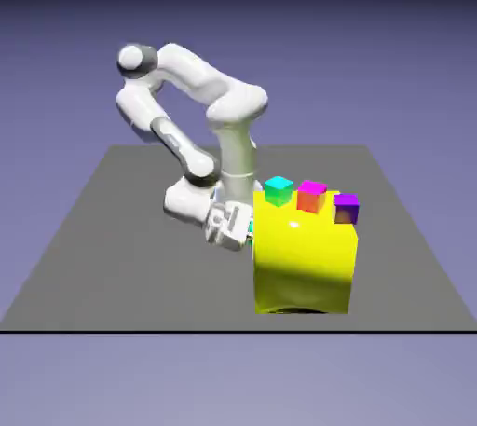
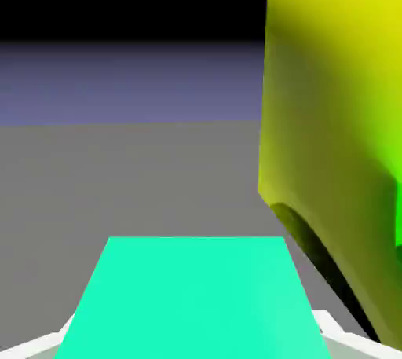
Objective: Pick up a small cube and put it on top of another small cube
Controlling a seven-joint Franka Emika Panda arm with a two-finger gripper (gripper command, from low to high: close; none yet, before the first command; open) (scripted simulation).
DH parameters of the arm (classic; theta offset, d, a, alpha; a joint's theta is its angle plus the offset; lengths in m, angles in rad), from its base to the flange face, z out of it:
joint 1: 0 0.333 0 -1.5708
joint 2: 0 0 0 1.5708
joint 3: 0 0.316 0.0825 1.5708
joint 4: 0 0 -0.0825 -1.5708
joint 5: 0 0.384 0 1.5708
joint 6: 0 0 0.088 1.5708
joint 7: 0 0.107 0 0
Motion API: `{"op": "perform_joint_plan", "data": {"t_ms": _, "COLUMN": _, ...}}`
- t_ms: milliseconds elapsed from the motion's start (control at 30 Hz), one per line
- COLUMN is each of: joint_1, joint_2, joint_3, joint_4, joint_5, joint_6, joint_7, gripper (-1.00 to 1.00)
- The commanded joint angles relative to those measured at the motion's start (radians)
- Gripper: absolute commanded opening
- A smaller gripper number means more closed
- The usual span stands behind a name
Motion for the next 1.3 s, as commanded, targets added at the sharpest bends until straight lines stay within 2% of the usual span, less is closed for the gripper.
{"op": "perform_joint_plan", "data": {"t_ms": 0, "joint_1": -0.036, "joint_2": 0.022, "joint_3": 0.028, "joint_4": -0.002, "joint_5": 0.009, "joint_6": -0.036, "joint_7": 0.0, "gripper": -1.0}}
{"op": "perform_joint_plan", "data": {"t_ms": 133, "joint_1": -0.076, "joint_2": 0.02, "joint_3": 0.158, "joint_4": 0.041, "joint_5": -0.011, "joint_6": -0.043, "joint_7": 0.15, "gripper": -1.0}}
{"op": "perform_joint_plan", "data": {"t_ms": 767, "joint_1": 0.323, "joint_2": -0.25, "joint_3": 0.832, "joint_4": 0.436, "joint_5": -0.031, "joint_6": -0.12, "joint_7": 0.948, "gripper": -1.0}}
{"op": "perform_joint_plan", "data": {"t_ms": 1167, "joint_1": 0.752, "joint_2": -0.406, "joint_3": 0.848, "joint_4": 0.55, "joint_5": 0.069, "joint_6": -0.247, "joint_7": 0.896, "gripper": -1.0}}
{"op": "perform_joint_plan", "data": {"t_ms": 1267, "joint_1": 0.803, "joint_2": -0.404, "joint_3": 0.803, "joint_4": 0.518, "joint_5": 0.048, "joint_6": -0.16, "joint_7": 0.886, "gripper": -1.0}}
